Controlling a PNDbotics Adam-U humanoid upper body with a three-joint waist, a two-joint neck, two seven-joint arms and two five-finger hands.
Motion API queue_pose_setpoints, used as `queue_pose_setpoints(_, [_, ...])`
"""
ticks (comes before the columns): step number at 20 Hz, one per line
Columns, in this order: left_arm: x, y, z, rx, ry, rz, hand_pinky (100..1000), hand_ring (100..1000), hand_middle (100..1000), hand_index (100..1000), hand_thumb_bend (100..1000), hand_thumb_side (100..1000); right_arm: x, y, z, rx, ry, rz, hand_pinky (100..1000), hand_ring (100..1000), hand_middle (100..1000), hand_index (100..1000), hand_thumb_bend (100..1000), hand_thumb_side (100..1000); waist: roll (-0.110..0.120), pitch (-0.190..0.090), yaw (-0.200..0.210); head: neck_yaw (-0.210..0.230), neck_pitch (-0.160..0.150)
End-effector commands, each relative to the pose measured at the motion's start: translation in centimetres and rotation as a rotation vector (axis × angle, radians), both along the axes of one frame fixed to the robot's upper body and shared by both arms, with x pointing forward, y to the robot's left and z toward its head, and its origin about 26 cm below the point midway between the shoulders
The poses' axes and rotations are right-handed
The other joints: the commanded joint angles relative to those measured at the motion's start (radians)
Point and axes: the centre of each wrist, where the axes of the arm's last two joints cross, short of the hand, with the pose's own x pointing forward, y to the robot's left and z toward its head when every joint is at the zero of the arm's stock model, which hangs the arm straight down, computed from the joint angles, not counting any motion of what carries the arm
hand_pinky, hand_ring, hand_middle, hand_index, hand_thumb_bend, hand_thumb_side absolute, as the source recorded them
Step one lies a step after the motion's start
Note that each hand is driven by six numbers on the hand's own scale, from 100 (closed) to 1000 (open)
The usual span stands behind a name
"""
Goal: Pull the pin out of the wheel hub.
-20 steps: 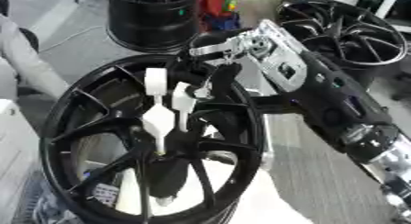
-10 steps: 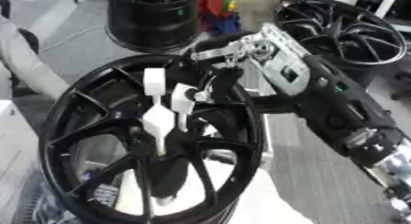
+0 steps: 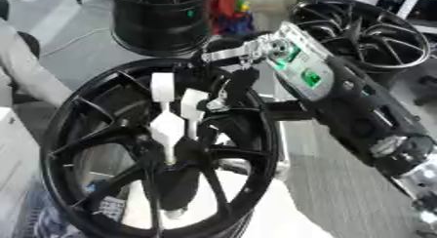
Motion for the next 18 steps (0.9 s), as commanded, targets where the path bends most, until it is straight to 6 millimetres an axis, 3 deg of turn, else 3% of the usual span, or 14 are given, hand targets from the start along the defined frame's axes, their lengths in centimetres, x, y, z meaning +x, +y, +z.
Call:
queue_pose_setpoints(1, [0.1, 0.2, 1.0, 0.023, -0.029, 0.000, 575, 590, 629, 744, 512, 245, 0.2, 0.1, 0.6, -0.010, -0.015, 0.005, 792, 809, 818, 911, 253, 330, 0.009, -0.011, 0.001, -0.001, -0.010])
queue_pose_setpoints(8, [0.1, 0.2, 0.9, 0.022, -0.028, -0.002, 575, 590, 629, 744, 512, 245, 0.6, 0.9, -0.7, -0.034, 0.009, 0.021, 758, 760, 789, 890, 233, 301, 0.008, -0.011, 0.006, -0.003, -0.009])
queue_pose_setpoints(18, [0.1, 0.2, 0.9, 0.020, -0.029, 0.001, 576, 589, 628, 744, 515, 244, 0.9, 0.8, -1.8, -0.044, 0.024, 0.007, 629, 636, 723, 849, 195, 228, 0.007, -0.011, 0.008, -0.002, -0.009])
